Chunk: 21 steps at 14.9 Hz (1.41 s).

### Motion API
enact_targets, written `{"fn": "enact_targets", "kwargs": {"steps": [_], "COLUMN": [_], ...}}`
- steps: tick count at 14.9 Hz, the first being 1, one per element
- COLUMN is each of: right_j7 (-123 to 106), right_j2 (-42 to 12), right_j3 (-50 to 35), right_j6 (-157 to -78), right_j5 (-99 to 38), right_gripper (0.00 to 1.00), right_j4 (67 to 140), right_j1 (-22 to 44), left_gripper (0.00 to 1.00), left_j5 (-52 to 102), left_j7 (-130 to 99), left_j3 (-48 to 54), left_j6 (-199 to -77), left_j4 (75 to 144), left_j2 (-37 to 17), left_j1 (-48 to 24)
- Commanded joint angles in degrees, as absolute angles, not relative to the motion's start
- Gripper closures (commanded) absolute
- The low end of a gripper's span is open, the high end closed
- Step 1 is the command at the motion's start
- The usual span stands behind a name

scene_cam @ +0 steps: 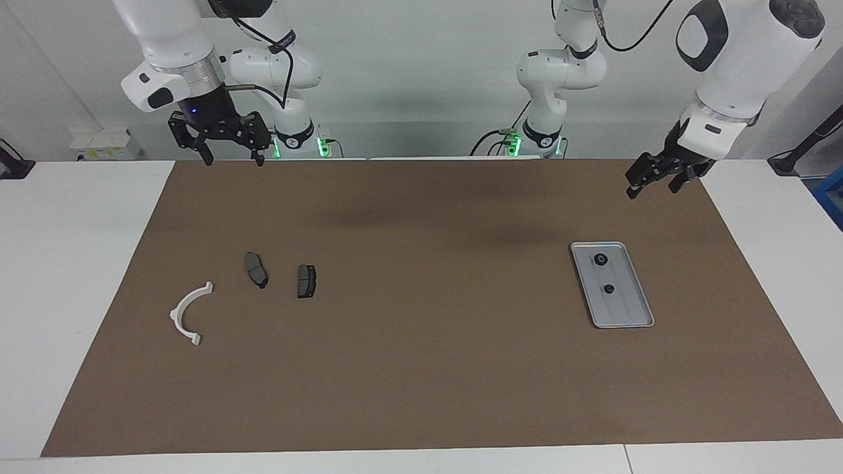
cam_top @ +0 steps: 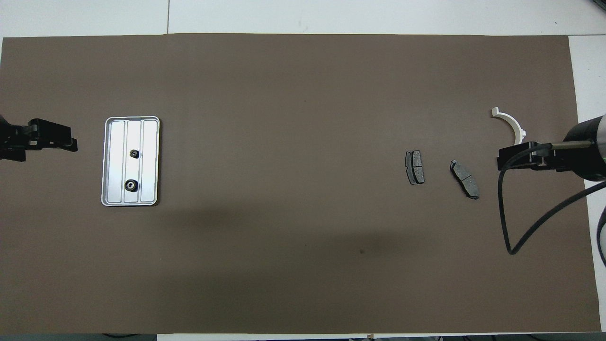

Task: Pick bearing gear from pile to tray

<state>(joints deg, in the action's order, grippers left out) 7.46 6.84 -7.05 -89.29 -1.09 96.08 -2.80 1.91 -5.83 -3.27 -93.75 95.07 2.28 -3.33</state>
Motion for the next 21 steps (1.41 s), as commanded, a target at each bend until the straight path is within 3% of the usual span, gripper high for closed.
{"fn": "enact_targets", "kwargs": {"steps": [1,21], "right_j7": [7.6,7.6], "right_j2": [7.6,7.6], "right_j3": [-7.1,-7.1], "right_j6": [-89.7,-89.7], "right_j5": [-1.4,-1.6], "right_gripper": [0.00,0.00], "right_j4": [96.8,96.8], "right_j1": [-2.8,-2.6], "left_gripper": [0.00,0.00], "left_j5": [0.5,-1.8], "left_j7": [-4.5,-6.1], "left_j3": [-3.1,2.6], "left_j6": [-96.0,-96.0], "left_j4": [97.2,97.1], "left_j2": [4.6,4.0], "left_j1": [-2.3,1.9]}}
